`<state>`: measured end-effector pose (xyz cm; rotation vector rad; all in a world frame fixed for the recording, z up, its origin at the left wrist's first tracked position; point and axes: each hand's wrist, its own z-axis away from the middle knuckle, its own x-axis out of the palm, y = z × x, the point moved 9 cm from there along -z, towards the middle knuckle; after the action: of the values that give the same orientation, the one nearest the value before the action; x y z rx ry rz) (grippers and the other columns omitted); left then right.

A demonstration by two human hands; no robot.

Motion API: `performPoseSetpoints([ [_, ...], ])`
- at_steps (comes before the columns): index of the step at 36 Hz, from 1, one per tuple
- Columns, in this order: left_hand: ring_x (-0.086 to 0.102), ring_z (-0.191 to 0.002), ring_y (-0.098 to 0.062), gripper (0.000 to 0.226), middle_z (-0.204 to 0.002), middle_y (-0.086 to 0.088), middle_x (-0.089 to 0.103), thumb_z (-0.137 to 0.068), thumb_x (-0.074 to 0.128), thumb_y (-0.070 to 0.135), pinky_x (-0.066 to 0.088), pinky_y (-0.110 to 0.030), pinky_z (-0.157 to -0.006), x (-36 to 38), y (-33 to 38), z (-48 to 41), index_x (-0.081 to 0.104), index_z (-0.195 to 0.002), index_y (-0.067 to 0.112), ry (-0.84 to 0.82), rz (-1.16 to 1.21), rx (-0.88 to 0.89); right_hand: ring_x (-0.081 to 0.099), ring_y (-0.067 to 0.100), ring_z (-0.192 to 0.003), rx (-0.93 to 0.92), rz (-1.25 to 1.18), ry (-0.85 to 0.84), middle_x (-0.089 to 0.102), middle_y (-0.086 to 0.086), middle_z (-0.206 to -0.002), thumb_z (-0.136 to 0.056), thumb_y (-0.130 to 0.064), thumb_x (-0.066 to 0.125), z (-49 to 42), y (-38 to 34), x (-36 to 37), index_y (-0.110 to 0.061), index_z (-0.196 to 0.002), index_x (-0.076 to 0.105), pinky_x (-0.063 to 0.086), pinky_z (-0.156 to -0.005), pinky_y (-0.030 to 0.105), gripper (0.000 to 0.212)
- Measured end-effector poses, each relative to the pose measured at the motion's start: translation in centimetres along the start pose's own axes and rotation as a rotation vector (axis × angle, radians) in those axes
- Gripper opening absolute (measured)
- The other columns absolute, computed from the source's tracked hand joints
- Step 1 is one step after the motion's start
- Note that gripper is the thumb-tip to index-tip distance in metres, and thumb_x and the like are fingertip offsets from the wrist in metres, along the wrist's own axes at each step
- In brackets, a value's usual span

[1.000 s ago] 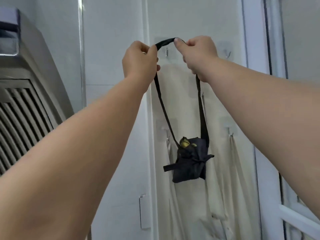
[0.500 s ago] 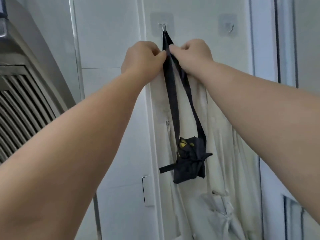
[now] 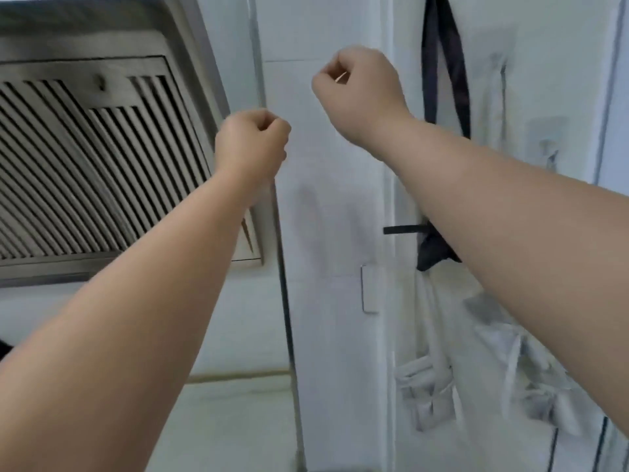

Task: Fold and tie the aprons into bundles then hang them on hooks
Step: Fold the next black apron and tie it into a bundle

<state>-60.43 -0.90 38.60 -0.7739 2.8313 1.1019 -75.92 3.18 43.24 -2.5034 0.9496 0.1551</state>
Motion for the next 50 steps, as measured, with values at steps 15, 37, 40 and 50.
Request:
performPoseSetpoints([
  [15, 0.063, -0.079, -0.016, 0.017, -0.078, 0.005, 0.062, -0.095, 0.051, 0.025, 0.055, -0.037, -0.071, -28.4, -25.5, 8.3, 0.064, -0.084, 0.024, -0.033, -0.328, -0.349, 0.051, 0.015, -0.074, 0.244, -0.259, -0.442, 0.05, -0.009, -0.061, -0.086, -0.016, 0.054, 17.3, -8.6, 36.3, -0.014, -0.075, 0.061, 0.034, -0.062, 0.024, 0.012],
  [37, 0.051, -0.111, -0.019, 0.042, -0.132, -0.006, 0.048, -0.092, 0.059, 0.025, 0.041, -0.028, -0.092, -45.0, -61.1, 14.4, 0.052, -0.133, 0.021, -0.338, -0.76, -0.7, 0.056, 0.016, -0.092, 0.583, -0.214, -0.885, 0.062, -0.002, -0.093, -0.088, -0.018, 0.054, 32.8, -8.9, 71.5, -0.014, -0.087, 0.065, 0.039, -0.077, 0.022, 0.012],
  [40, 0.034, -0.133, -0.027, 0.055, -0.148, -0.005, 0.033, -0.092, 0.058, 0.031, 0.036, -0.044, -0.107, -44.2, -66.1, 15.0, 0.039, -0.144, 0.025, -0.528, -0.96, -0.71, 0.056, 0.019, -0.09, 0.603, -0.189, -0.933, 0.062, -0.001, -0.089, -0.088, -0.019, 0.053, 34.4, -7.9, 75.1, -0.012, -0.086, 0.065, 0.042, -0.078, 0.026, 0.014],
  [50, 0.021, -0.141, -0.031, 0.063, -0.154, -0.004, 0.026, -0.097, 0.046, 0.041, 0.015, -0.056, -0.113, -45.1, -77.1, 19.1, 0.018, -0.151, 0.029, -0.858, -1.222, -0.916, 0.059, 0.02, -0.083, 0.695, -0.177, -1.071, 0.06, -0.003, -0.081, -0.089, -0.019, 0.054, 40.0, -5.4, 80.9, -0.022, -0.08, 0.059, 0.048, -0.076, 0.03, 0.011],
])
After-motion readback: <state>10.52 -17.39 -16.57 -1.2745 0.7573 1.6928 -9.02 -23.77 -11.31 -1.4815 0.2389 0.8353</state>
